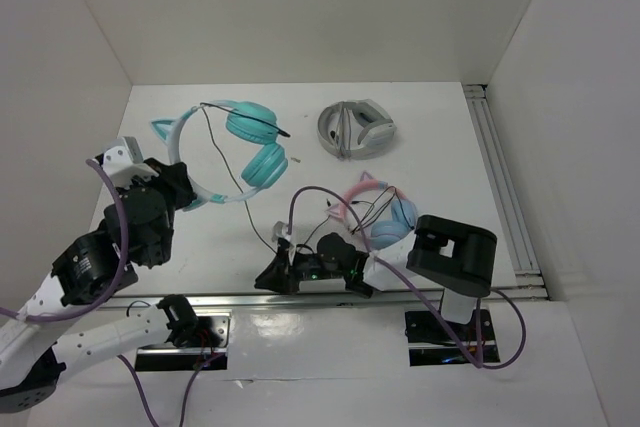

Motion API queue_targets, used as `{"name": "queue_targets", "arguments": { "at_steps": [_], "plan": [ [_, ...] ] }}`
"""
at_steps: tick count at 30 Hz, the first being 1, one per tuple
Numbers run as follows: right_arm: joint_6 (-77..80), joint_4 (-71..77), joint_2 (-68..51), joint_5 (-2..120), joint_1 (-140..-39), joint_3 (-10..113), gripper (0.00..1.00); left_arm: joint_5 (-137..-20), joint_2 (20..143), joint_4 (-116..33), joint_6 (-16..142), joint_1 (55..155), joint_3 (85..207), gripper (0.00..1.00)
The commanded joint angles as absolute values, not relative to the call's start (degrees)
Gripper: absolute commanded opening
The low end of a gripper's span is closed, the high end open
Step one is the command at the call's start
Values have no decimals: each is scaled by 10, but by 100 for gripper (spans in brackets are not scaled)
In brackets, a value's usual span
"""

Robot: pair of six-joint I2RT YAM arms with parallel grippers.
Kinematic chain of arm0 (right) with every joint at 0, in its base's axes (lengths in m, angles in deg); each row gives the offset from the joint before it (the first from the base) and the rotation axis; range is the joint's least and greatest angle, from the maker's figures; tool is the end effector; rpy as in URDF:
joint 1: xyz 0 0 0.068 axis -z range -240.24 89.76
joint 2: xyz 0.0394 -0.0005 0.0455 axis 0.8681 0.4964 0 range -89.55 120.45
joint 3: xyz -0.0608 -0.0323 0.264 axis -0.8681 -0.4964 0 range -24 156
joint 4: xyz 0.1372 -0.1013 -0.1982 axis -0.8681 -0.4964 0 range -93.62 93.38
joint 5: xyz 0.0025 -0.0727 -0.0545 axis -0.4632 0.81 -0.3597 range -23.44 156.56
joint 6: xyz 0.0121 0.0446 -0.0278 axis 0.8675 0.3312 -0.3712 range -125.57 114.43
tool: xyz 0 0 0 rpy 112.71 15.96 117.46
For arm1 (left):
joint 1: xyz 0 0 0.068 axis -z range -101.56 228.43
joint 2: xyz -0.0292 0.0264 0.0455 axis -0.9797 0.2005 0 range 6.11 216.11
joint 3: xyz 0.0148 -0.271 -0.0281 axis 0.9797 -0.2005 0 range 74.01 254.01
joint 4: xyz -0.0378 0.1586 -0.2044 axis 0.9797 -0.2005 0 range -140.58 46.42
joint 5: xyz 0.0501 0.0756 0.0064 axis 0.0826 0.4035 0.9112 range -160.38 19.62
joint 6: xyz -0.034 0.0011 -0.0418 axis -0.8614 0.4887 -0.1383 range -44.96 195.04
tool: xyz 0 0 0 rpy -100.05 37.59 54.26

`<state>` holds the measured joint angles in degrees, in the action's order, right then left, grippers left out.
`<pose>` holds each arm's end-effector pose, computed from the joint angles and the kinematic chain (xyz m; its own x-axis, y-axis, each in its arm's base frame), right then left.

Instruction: Wrap the headphones

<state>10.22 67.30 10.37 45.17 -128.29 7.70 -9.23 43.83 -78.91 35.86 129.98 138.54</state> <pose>0.1071 0.3006 0.1602 -0.2988 -0.0638 -0.9522 -0.9543 0.0292 0.2975 0.0822 -0.0534 0.4256 0.0301 -0.5282 -0.8486 -0.1828 0.8318 -0.5242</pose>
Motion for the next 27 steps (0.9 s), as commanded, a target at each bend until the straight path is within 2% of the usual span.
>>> {"name": "queue_targets", "arguments": {
  "at_steps": [1, 7, 12, 13, 16, 17, 22, 27],
  "plan": [
    [106, 745, 114, 452, -1315, 77, 23, 3, 450, -728, 343, 1301, 1431, 0],
    [93, 717, 96, 472, -1363, 83, 23, 55, 483, -754, 317, 1296, 1424, 0],
    [44, 600, 20, 535, -1423, 97, 23, 74, 503, -754, 329, 1283, 1419, 0],
    [22, 548, -6, 570, -1445, 107, 21, 80, 508, -754, 342, 1283, 1419, 0],
    [-7, 479, -47, 635, -1479, 114, 3, 93, 515, -764, 362, 1283, 1419, 0],
    [-24, 457, -74, 677, -1498, 121, 0, 93, 520, -775, 362, 1283, 1419, 0],
    [-59, 321, -139, 751, -1544, 161, 0, 102, 540, -815, 365, 1283, 1424, 0],
    [-116, 169, -182, 853, -1587, 228, 0, 13, 573, -968, 302, 1277, 1441, 0]
  ]
}}
